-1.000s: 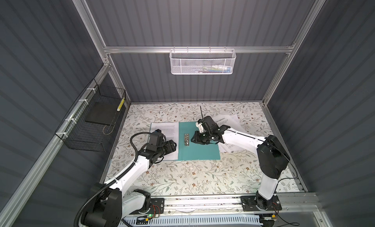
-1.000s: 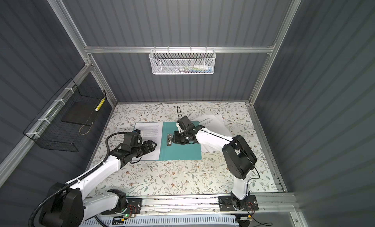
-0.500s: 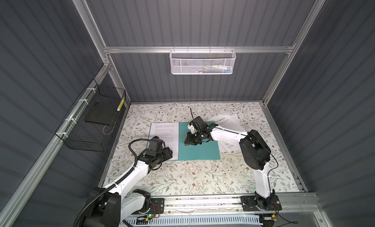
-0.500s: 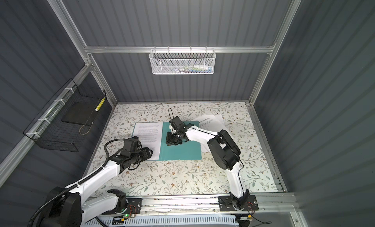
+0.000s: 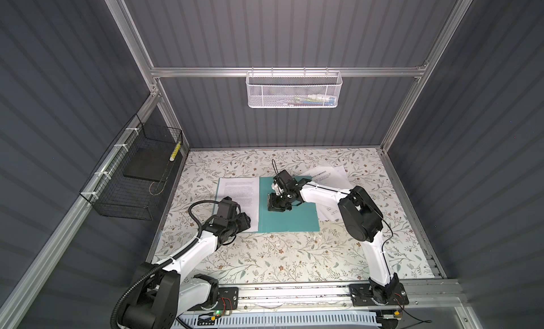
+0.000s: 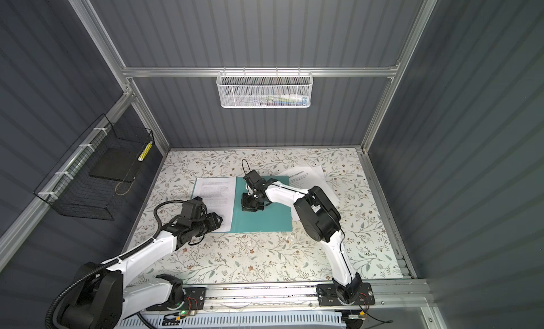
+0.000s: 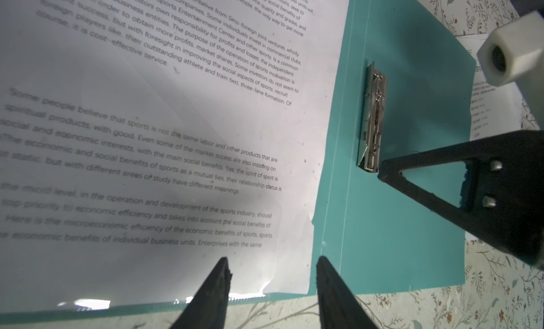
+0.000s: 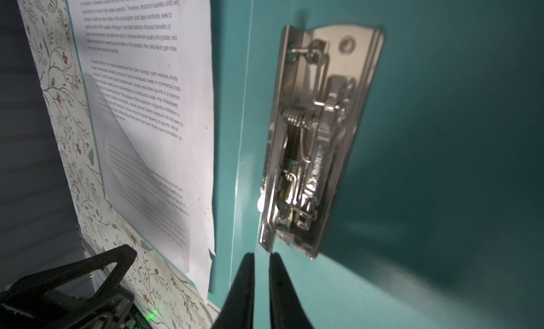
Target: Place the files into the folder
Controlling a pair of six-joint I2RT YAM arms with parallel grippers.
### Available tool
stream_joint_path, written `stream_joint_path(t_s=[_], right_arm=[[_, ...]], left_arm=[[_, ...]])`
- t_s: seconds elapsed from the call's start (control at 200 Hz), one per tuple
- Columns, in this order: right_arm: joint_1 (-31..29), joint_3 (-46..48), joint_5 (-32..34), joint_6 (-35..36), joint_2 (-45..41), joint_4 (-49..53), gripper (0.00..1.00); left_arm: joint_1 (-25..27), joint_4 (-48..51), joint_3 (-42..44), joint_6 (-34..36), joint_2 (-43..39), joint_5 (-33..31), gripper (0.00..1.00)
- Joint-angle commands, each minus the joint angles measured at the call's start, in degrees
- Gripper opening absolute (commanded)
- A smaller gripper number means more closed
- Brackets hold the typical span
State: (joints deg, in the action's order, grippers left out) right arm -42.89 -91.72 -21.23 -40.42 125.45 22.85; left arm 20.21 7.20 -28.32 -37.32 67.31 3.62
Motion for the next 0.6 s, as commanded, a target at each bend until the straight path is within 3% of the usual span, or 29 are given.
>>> stream_joint_path(t_s=[0.0,0.595], right_arm=[[0.2,-1.3,0.1,0.5,1.2,1.3,0.15],[0.9,0.2,-2.3,-1.9,4.0,-3.4,0.14]], left_arm=[[-0.3,-0.7,1.2,0.2,0.4,0.2,0.48],[-0.4,-0.9,2.5,0.6,-0.1,0.0,0.46]])
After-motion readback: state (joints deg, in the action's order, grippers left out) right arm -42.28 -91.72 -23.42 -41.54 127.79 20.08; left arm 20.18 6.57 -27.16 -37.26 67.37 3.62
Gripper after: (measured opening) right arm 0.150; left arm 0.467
